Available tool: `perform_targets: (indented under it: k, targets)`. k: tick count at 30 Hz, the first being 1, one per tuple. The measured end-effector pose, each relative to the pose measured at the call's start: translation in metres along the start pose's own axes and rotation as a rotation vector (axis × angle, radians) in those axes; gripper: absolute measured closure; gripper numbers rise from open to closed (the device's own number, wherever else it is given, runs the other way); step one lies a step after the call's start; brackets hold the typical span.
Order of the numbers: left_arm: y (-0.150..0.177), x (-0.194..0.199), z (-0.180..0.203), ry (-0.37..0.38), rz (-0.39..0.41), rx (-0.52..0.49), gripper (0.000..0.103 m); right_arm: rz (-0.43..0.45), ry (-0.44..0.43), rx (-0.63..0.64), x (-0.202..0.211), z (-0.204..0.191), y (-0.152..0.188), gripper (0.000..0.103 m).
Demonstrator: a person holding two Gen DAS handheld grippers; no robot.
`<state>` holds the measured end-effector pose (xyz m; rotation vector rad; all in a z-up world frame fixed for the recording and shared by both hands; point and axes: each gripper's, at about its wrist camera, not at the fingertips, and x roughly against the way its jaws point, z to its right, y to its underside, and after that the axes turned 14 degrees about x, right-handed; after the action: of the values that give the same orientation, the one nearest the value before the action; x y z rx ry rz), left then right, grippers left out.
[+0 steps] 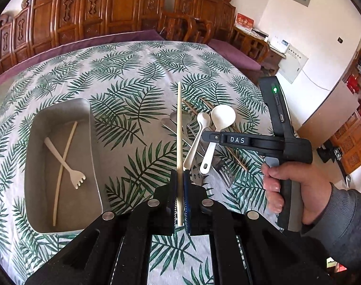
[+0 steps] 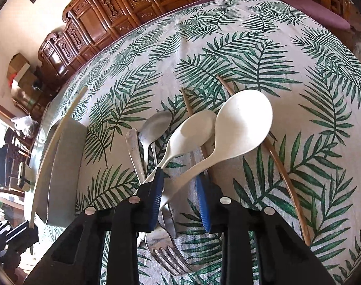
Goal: Organize utensils
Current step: 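Lift the chopstick with the left tool while the right tool lifts the large white spoon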
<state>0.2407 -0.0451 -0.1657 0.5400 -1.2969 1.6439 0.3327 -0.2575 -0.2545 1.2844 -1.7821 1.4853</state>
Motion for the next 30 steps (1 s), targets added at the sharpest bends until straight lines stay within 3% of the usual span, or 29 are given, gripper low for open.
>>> perform_targets:
  k: [5,10,30]
  targets:
    - [0.002,0.010,-0.001,-0.007,0.016,-0.002,0.099,0.002,-0.003,0.006,0.008,-0.005,0.003,0.082]
    - [0.002,0.018,-0.005,-0.014,0.030,0.002,0.099,0.003,-0.002,0.011,0.019,-0.007,0.006,0.098]
    - [0.002,0.040,0.005,-0.097,0.063,0.004,0.099,0.081,-0.050,0.064,0.082,-0.007,0.010,0.098]
